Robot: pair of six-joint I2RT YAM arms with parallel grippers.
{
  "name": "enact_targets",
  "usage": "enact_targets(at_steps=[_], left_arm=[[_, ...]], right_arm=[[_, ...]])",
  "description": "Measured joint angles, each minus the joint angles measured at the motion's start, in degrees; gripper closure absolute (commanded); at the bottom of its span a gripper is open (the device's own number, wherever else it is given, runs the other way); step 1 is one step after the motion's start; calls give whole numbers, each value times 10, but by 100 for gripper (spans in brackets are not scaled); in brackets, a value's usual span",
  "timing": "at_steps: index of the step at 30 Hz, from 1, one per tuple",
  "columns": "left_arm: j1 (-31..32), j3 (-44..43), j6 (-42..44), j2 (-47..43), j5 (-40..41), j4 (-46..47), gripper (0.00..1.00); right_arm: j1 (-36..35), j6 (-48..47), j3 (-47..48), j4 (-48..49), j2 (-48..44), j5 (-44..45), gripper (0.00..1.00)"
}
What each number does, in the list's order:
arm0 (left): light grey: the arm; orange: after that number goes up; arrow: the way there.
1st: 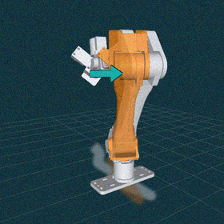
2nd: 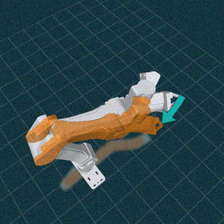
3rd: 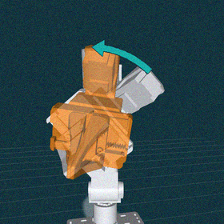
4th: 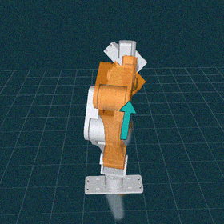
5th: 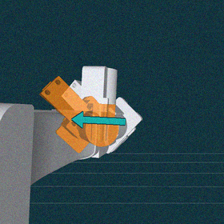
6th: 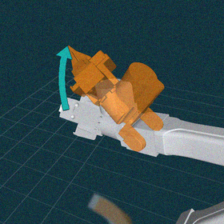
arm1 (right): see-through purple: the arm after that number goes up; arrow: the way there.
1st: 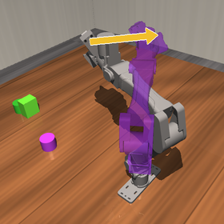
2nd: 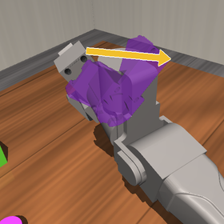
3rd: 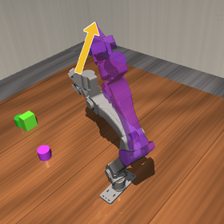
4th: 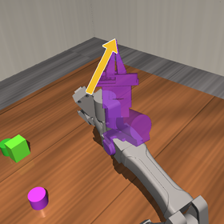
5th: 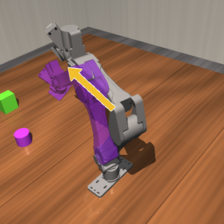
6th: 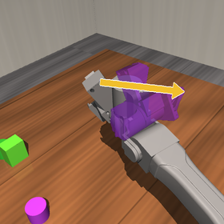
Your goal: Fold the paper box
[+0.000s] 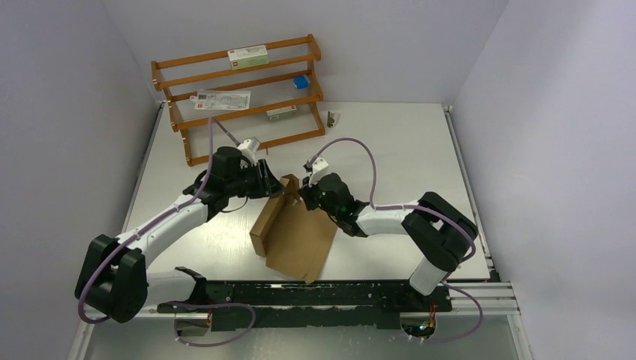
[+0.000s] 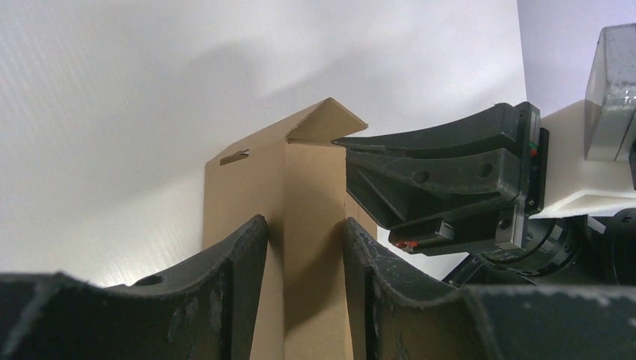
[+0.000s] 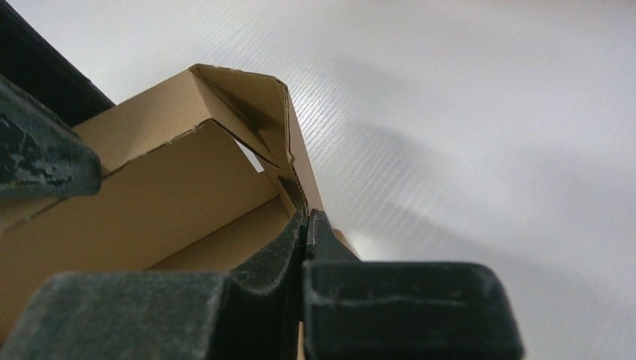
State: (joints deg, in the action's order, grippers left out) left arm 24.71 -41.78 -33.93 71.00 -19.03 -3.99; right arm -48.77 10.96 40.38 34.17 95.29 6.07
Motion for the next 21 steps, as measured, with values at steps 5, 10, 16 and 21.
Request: enact_targets(at_steps=[5,10,16,21], left_arm=[[24,8,-11,-2,24,10,55],[38,16,-25,-9,55,21,55],[59,25,-32,-11,91,47,56],[68,32,-27,-10,109,66,56]], right_arm=[[-5,11,-10,19,0,8,100],[-13,17,-11,20,-2,10,100],[-26,30,-21,19,-9,28,100],[-27,25,-40,48,-11,11,94]])
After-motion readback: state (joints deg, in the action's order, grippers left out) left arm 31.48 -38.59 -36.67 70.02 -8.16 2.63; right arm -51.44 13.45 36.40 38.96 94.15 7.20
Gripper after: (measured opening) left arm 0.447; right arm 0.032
